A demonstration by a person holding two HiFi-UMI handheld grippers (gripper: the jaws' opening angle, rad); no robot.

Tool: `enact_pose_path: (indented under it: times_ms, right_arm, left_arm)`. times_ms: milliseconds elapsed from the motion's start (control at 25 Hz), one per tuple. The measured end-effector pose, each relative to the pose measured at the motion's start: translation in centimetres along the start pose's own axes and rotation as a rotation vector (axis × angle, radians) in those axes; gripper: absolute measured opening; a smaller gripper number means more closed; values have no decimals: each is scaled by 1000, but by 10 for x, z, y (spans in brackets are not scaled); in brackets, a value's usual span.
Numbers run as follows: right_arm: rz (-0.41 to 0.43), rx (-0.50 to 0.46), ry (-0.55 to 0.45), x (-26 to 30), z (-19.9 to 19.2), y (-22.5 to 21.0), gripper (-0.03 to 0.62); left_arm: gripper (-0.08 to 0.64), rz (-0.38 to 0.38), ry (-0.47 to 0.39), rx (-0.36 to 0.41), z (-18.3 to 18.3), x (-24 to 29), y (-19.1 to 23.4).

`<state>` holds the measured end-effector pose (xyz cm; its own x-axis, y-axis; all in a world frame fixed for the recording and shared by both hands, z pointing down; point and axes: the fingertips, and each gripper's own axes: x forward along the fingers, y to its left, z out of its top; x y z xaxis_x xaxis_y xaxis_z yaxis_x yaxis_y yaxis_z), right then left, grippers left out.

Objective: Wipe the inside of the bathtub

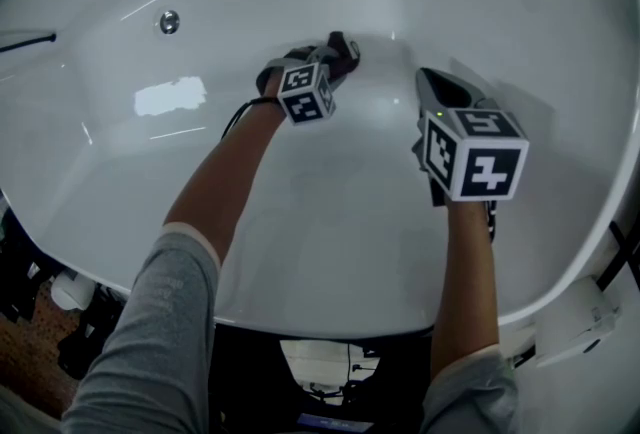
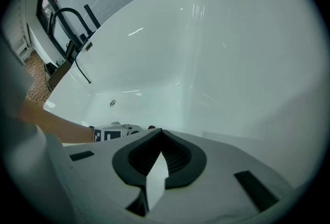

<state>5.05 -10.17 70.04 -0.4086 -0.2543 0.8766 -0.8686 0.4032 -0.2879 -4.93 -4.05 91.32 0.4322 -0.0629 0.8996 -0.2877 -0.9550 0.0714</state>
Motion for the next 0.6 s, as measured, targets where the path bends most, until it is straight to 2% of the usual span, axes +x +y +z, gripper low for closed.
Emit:
enact_pose_path:
  times_ms: [120, 240, 440, 600]
  right_arm:
    - [-6, -17, -3, -2, 2, 1, 9]
    - [-12, -18, -11, -3, 3, 0, 9]
    - [-22, -24, -14, -4, 3, -2, 9]
    - [-29, -33, -25, -6, 7, -4, 9]
  left_arm:
    - [101, -14, 10, 36, -9, 2, -27]
    - [101, -12, 5, 36, -7, 1, -19]
    - [101, 100, 6, -72, -3, -4, 65]
    - [101, 167, 43, -140, 4, -9, 127]
